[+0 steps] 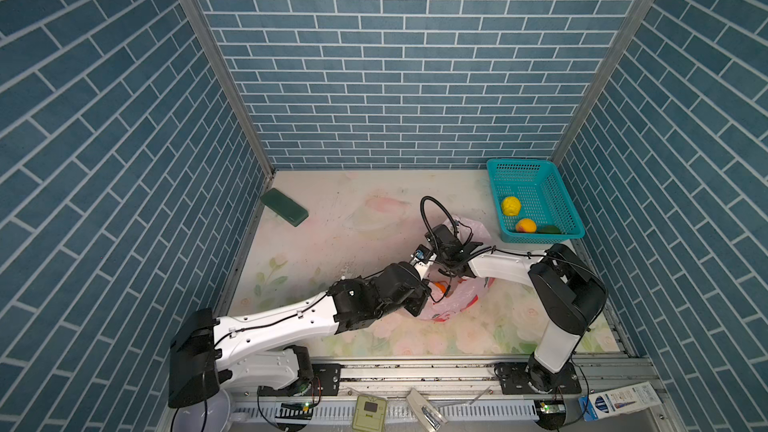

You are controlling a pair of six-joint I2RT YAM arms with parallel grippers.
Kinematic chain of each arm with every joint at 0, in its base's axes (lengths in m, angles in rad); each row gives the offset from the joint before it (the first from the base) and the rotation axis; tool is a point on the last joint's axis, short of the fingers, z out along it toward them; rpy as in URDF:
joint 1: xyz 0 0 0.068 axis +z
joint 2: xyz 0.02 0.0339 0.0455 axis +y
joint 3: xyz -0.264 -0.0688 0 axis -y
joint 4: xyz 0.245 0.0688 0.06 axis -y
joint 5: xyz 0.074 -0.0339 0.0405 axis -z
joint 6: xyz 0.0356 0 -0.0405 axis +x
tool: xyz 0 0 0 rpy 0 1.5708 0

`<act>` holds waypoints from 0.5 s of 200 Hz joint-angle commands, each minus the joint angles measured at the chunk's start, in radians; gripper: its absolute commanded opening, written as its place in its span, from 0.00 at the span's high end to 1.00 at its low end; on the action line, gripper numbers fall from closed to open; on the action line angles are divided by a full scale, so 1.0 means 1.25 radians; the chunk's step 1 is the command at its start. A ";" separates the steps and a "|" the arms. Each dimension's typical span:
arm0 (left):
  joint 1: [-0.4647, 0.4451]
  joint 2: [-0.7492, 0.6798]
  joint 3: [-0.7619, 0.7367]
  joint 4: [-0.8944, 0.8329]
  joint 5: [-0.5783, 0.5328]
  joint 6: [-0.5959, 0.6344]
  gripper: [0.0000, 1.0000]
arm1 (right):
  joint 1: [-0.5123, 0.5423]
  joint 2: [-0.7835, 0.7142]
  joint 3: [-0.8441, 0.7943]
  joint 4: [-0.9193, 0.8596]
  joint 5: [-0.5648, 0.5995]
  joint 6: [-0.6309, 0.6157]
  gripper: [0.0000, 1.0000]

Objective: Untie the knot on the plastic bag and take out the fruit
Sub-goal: 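Close the right gripper on the bumpy green fruit inside the bag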

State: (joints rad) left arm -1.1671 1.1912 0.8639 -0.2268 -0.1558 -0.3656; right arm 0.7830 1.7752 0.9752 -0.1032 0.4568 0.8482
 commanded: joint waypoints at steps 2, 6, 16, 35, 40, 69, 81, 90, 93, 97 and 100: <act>0.004 -0.007 0.007 -0.007 0.000 0.008 1.00 | -0.007 0.000 0.011 -0.015 -0.001 0.000 0.45; 0.005 -0.010 0.005 -0.005 -0.002 0.007 1.00 | -0.005 -0.005 0.009 -0.014 -0.007 0.000 0.46; 0.004 -0.014 0.000 -0.005 -0.006 0.007 1.00 | -0.005 -0.020 -0.001 -0.009 -0.022 0.000 0.47; 0.004 -0.026 -0.013 -0.002 -0.019 0.005 1.00 | 0.001 -0.056 -0.016 0.000 -0.059 -0.004 0.49; 0.005 -0.029 -0.018 -0.001 -0.023 0.006 1.00 | 0.003 -0.065 -0.022 0.005 -0.076 -0.004 0.49; 0.005 -0.044 -0.041 0.013 -0.046 0.009 1.00 | 0.028 -0.128 -0.042 -0.001 -0.139 0.000 0.49; 0.005 -0.049 -0.047 0.015 -0.053 0.012 1.00 | 0.041 -0.154 -0.053 -0.004 -0.160 0.004 0.49; 0.006 -0.051 -0.051 0.016 -0.058 0.014 1.00 | 0.051 -0.174 -0.062 -0.007 -0.171 0.011 0.49; 0.007 -0.053 -0.052 0.017 -0.059 0.015 1.00 | 0.055 -0.179 -0.066 -0.007 -0.175 0.013 0.49; 0.007 -0.053 -0.054 0.019 -0.060 0.014 1.00 | 0.059 -0.187 -0.070 -0.006 -0.182 0.015 0.49; 0.007 -0.056 -0.055 0.019 -0.062 0.014 1.00 | 0.062 -0.192 -0.073 -0.005 -0.188 0.017 0.49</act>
State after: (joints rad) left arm -1.1667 1.1416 0.8165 -0.2211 -0.1993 -0.3626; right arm 0.8288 1.6001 0.9329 -0.1013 0.2928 0.8482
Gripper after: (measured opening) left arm 0.044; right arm 0.664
